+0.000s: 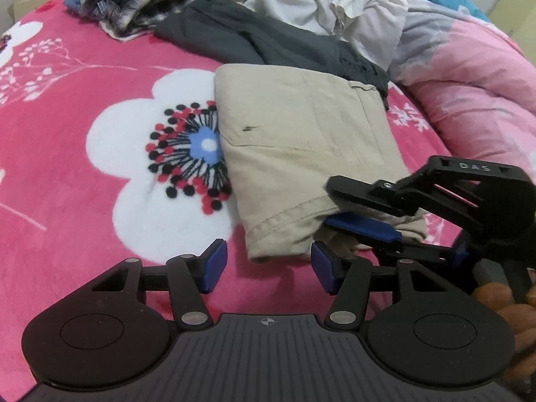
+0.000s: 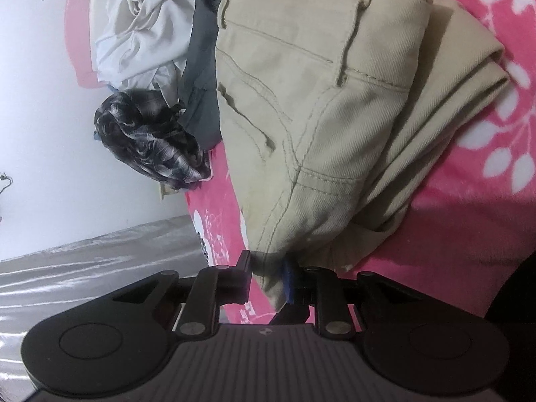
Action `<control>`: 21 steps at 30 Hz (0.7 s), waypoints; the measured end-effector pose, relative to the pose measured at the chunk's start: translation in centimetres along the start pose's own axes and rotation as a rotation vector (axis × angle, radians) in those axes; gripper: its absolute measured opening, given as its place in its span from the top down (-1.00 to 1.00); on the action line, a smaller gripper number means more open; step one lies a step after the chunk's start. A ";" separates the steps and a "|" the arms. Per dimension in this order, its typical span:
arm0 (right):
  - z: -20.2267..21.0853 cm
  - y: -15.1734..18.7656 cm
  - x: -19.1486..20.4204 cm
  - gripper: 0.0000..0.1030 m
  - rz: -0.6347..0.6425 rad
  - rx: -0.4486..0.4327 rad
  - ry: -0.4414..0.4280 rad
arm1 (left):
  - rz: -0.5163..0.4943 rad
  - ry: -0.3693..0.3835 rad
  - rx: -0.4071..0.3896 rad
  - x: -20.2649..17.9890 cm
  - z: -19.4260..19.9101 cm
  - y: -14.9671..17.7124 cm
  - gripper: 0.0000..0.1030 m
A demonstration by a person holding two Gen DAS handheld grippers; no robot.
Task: Fold clothes
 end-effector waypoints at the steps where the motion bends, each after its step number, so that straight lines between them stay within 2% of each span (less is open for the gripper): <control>1: 0.1 0.0 0.0 0.57 0.005 0.000 -0.001 | 0.002 -0.020 0.004 0.2 -0.2 -0.1 -0.06; 6: 0.3 0.1 0.3 0.57 0.016 0.001 -0.014 | -0.006 -0.091 -0.041 0.7 -0.2 -0.6 -0.08; 8: 0.3 0.2 0.4 0.62 0.023 0.007 -0.020 | -0.029 -0.149 -0.040 0.5 -0.5 -0.7 -0.11; 11: 0.0 0.3 0.4 0.63 0.028 0.014 -0.014 | -0.031 -0.208 -0.080 0.4 -0.2 -1.0 -0.10; 16: -0.4 0.3 0.3 0.56 0.020 0.049 0.014 | 0.064 -0.164 -0.081 1.4 -0.2 -0.7 -0.09; 21: -1.3 1.0 0.2 0.25 0.014 0.093 0.070 | 0.056 -0.177 -0.097 1.2 -0.2 -0.7 -0.08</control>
Point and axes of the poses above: each gripper's, at about its wrist camera, not at the fingertips, and z roughly against the way its jaws point, x to its left, y to its underside, the point moved 8 cm from there along -z, roughly the way its jaws point, and after that the axes turned 7 degrees about -z, right-handed, at the moved point
